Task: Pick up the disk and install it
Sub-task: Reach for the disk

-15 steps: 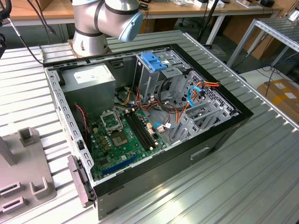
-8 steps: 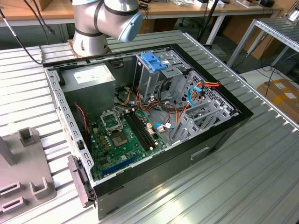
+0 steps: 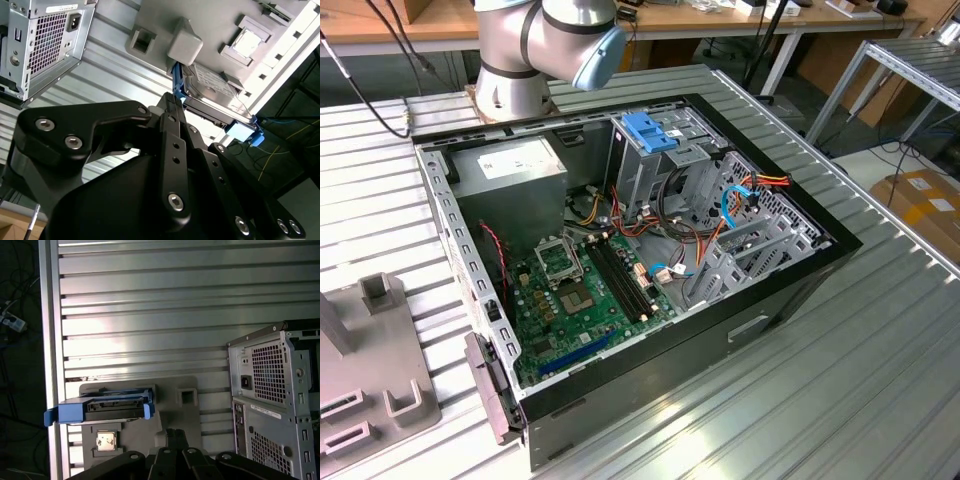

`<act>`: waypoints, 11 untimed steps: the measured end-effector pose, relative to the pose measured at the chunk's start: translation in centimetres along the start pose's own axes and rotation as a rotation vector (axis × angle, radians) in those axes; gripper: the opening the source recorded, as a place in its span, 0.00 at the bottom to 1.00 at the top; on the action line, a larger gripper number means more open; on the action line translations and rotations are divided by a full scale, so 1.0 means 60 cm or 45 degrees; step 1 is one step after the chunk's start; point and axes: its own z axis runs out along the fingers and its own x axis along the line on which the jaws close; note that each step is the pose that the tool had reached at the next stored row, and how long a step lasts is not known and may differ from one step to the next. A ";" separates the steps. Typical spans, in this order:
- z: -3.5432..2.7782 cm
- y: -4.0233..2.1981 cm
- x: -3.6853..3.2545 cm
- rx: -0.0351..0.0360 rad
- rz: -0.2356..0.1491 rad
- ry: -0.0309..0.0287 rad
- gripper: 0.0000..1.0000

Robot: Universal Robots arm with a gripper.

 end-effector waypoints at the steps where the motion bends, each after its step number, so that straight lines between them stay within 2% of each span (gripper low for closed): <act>1: 0.000 0.000 0.000 0.0000 0.000 0.0000 0.11; 11: 0.000 -0.001 0.008 0.0001 0.000 0.0001 0.11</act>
